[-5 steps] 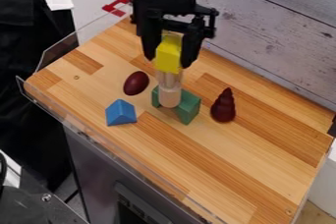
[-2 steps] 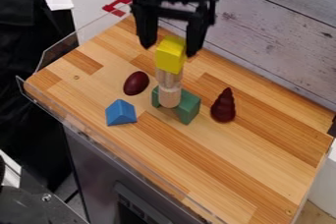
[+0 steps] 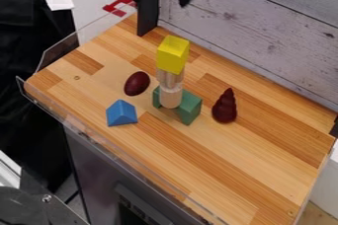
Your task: Put the yellow block on the tower
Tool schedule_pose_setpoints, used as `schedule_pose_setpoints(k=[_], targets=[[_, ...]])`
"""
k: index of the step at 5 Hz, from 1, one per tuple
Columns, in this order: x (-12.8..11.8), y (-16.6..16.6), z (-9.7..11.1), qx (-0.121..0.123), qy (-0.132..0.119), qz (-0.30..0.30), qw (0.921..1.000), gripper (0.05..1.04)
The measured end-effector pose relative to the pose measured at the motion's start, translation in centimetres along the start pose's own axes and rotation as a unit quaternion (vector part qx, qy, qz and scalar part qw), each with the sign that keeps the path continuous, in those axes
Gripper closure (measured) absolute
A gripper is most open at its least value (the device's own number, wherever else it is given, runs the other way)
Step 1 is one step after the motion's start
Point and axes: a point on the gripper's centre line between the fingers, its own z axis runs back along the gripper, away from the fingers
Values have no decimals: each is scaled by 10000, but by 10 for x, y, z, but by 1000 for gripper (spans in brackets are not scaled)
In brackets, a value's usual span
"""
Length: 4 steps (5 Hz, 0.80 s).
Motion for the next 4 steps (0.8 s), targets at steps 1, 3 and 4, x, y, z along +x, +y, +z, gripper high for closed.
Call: schedule_pose_setpoints(k=[1,3,4], targets=[[5,21,-2,23,-54,184,9998,85],[26,50,-36,208,321,261,9989,84],[29,55,-49,398,468,244,9978,85]])
